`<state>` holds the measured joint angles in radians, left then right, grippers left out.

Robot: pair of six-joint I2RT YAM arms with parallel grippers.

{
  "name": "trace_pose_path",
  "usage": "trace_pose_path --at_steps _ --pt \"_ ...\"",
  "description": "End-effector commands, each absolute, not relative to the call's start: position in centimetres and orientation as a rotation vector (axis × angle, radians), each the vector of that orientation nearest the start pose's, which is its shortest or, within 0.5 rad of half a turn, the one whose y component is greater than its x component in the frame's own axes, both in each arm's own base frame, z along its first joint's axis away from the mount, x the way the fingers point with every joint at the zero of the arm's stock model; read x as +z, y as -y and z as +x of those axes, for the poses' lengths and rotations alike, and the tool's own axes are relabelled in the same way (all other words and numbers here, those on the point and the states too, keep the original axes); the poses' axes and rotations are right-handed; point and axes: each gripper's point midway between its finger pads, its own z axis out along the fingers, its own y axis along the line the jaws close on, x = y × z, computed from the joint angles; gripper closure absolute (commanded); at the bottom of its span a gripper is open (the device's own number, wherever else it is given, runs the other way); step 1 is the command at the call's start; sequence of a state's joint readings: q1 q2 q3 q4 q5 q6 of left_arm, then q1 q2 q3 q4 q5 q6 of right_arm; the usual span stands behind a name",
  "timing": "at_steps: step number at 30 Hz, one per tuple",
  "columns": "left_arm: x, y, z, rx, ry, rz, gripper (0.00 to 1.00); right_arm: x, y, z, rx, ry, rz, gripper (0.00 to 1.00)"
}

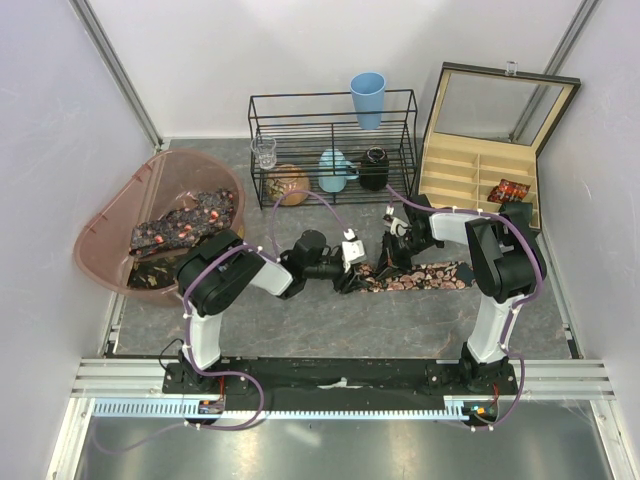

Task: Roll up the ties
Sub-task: Roll the tie at the center of the board.

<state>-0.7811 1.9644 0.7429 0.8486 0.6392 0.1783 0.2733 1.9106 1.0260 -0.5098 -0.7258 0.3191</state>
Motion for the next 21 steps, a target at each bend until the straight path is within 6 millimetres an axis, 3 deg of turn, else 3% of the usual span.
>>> trace_pose_path --at_steps 1,5,6,7,9,10,14,21 --pt "3.6 39.3 25.1 -0.964 -1.507 1.368 0.56 -4.6 -17.5 26.3 0.766 -3.044 -0.099 1.0" --pt "1.7 38.3 24.1 -0.857 -1.566 1.521 0.6 -4.0 -18.3 26.6 0.808 -3.021 -0.128 1.0" --pt "1.9 38.6 24.9 -0.798 -1.586 1.535 0.61 -3.8 -18.3 26.6 0.813 -3.014 -0.132 1.0" --pt "-0.2 37.5 23.6 -0.78 -1.681 1.616 0.63 -3.7 -18.4 26.6 0.817 -3.014 -0.137 1.0" --pt "-0.7 37.4 24.1 -0.727 -1.75 1.651 0.66 -3.1 -18.6 26.8 0.841 -2.996 -0.14 0.94" --pt "-1.9 36.6 23.4 -0.713 -1.822 1.684 0.68 -2.9 -18.7 26.8 0.85 -2.99 -0.145 0.89" --pt "-2.7 35.7 23.4 -0.627 -1.912 1.758 0.72 -1.1 -19.2 27.3 0.904 -2.953 -0.163 0.77" --pt "-4.2 34.1 22.8 -0.551 -1.975 1.882 0.78 2.1 -18.2 27.7 1.078 -2.909 -0.172 0.66"
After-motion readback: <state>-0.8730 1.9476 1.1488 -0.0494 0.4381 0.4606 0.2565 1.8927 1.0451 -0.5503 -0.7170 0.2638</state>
